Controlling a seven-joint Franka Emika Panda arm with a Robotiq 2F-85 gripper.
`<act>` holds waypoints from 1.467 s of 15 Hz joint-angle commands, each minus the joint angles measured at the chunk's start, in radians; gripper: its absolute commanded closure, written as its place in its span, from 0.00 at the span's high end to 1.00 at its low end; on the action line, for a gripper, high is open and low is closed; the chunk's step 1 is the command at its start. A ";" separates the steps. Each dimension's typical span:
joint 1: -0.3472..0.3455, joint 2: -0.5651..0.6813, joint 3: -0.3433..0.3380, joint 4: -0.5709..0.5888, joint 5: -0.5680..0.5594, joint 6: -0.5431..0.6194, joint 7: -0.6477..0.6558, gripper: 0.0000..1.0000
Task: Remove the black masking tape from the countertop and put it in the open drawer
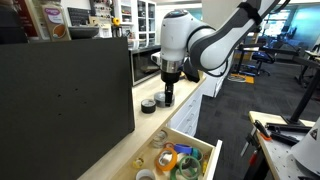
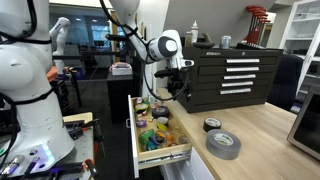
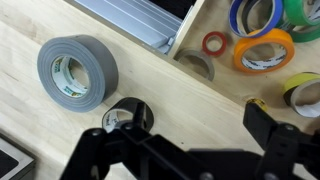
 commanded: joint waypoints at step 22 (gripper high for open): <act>-0.037 0.222 -0.069 0.192 0.060 0.167 -0.194 1.00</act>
